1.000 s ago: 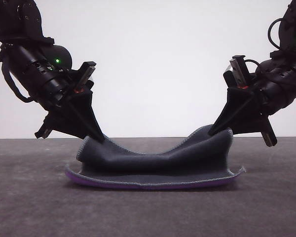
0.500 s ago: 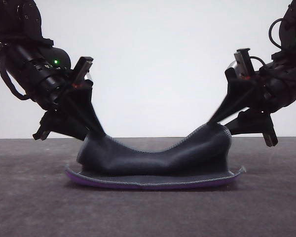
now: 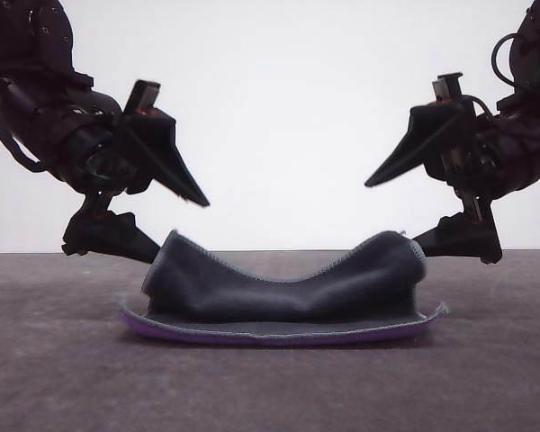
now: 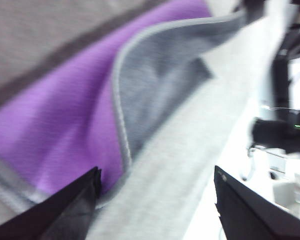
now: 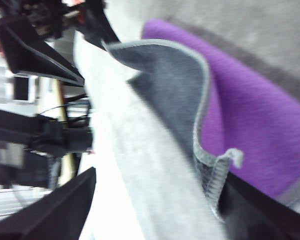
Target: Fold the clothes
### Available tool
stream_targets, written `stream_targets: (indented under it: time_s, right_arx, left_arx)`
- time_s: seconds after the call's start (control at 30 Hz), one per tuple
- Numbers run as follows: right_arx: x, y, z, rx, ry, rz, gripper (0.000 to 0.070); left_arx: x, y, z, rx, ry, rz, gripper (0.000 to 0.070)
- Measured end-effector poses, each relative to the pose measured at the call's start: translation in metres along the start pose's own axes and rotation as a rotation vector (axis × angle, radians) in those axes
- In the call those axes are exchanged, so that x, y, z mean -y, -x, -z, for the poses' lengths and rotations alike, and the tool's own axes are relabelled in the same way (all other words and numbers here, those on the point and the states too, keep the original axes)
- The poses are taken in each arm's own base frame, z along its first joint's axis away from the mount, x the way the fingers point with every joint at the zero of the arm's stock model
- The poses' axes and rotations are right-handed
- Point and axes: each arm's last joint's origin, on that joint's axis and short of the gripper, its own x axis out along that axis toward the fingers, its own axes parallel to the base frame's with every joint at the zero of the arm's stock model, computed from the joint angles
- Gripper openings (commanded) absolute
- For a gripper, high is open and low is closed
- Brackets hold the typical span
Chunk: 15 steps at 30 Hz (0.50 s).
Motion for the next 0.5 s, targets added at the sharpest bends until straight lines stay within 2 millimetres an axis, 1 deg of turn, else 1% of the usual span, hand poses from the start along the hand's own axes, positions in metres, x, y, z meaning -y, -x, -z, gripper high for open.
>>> stream_targets:
  time_s: [0.13,0.27,0.43,0.5]
  right_arx:
    - [-0.002,0.0,0.003,-0.003,-0.008,-0.049,0.049]
    - [-0.004,0.001,0.008,-0.018,-0.016,-0.058,0.05]
    - [-0.003,0.005,0.011,-0.023,0.0,-0.053,0.0549]
    - [-0.003,0.008,0.012,-0.017,0.008,-0.052,0.0551]
  left_arx:
    - [0.0,0.003,0.003,-0.001,0.019,0.049,0.0441]
    - [-0.002,0.007,0.007,-0.014,0.038,0.063,0.0441]
    - [-0.001,0.015,0.012,-0.018,0.047,0.069,0.0441]
    - [0.002,0.022,0.013,0.0,0.028,0.064,0.0441]
